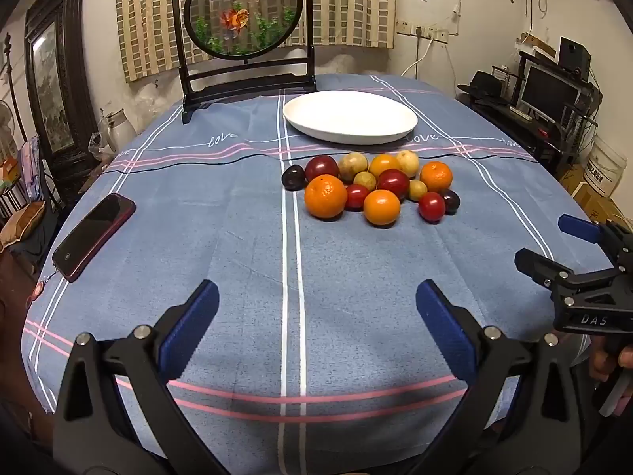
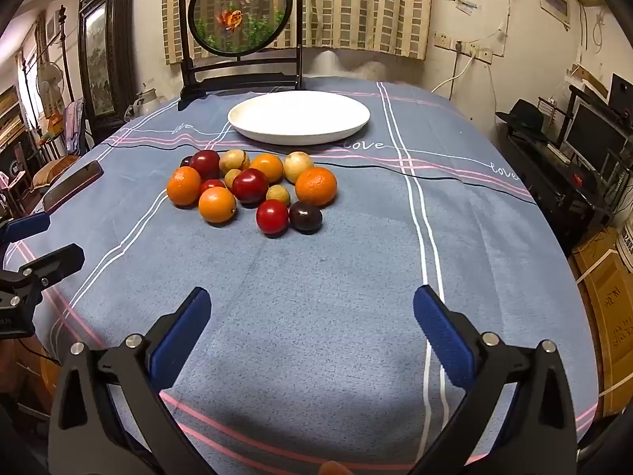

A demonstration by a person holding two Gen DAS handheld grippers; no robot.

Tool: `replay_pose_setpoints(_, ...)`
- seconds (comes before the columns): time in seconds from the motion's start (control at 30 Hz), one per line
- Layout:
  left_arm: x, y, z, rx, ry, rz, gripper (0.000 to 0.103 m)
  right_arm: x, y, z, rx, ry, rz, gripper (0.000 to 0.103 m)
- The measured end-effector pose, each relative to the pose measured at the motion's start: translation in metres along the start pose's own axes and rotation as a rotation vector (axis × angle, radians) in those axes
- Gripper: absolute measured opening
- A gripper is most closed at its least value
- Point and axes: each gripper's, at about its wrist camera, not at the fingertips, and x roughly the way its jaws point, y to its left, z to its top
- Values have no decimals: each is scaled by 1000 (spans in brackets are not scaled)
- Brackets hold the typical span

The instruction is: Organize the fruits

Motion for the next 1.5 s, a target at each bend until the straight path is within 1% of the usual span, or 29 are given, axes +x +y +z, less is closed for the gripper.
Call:
replay_pose_setpoints(0.1,0,-2,0,1,0,1,101,0,0,0,5,-1,5,102)
replay_pose_setpoints(0.13,1,2,0,-10,1,-11,101,0,0,0,7,-1,6,102)
replay_pose_setpoints(0.43,2,7,-3,-22,7,1,101,-4,3,1,6,6,16,102)
replay_pose_setpoints(0.57,2,8,-2,-30,17,2,101,3,4,1,9,10,22,102)
replay_pose_setpoints(0.93,8,8,-2,-30,23,11,101,4,2,-1,11,14,26,102)
replay_pose_setpoints(1.5,7,8,-4,-28,25,17,101,7,3,-3,14,21,28,102)
